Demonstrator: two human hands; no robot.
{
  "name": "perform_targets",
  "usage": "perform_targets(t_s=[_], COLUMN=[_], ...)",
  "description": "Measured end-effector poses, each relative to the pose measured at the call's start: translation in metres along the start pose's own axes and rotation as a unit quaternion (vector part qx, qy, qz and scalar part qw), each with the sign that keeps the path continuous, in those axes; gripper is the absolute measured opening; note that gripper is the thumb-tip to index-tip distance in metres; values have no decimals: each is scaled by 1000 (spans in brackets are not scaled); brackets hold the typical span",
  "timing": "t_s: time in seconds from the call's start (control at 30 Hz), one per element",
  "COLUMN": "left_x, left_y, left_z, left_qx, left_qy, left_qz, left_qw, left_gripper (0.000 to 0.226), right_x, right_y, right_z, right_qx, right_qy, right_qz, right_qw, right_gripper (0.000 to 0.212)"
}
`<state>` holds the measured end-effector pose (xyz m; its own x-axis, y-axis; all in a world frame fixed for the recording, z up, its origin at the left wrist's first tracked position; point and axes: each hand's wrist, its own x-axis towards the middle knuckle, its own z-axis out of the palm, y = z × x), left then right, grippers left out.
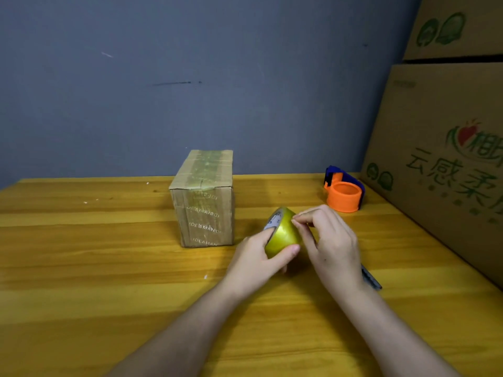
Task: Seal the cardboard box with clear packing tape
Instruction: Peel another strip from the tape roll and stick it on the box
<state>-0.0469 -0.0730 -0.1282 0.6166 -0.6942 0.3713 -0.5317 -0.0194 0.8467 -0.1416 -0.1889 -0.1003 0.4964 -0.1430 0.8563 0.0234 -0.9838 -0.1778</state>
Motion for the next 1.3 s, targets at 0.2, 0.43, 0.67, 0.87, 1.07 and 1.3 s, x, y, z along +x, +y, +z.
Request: perform_targets(t_s=[0.2, 0.43, 0.67, 0.87, 1.07, 1.3], left_x=[4, 2, 1, -2, -19, -39], left_y=[-1, 3, 19, 31, 46, 55], left_z=[2, 0, -2, -10, -23, -42], left_qx=[19, 83, 58, -8, -170, 5], left_qy=[55, 103, 77, 12, -49, -77], left_qz=[-3, -3, -38, -50, -77, -18], left_qw=[998, 991, 995, 999, 981, 997], left_gripper=[24, 45, 47, 21, 16, 8], right_x=[2, 14, 48, 51, 42, 48], right_y=[-15, -43, -20, -5, -10, -12], right_z=[-13, -29, -28, -22, -25, -28], right_qx=[-54, -121, 88, 151, -33, -28], right_qy=[-43, -124, -149, -179, -217, -246], right_qz=[-60, -28, 207, 220, 134, 124], right_qw=[996, 985, 963, 947, 966, 961], right_gripper=[14, 9, 22, 5, 10, 10])
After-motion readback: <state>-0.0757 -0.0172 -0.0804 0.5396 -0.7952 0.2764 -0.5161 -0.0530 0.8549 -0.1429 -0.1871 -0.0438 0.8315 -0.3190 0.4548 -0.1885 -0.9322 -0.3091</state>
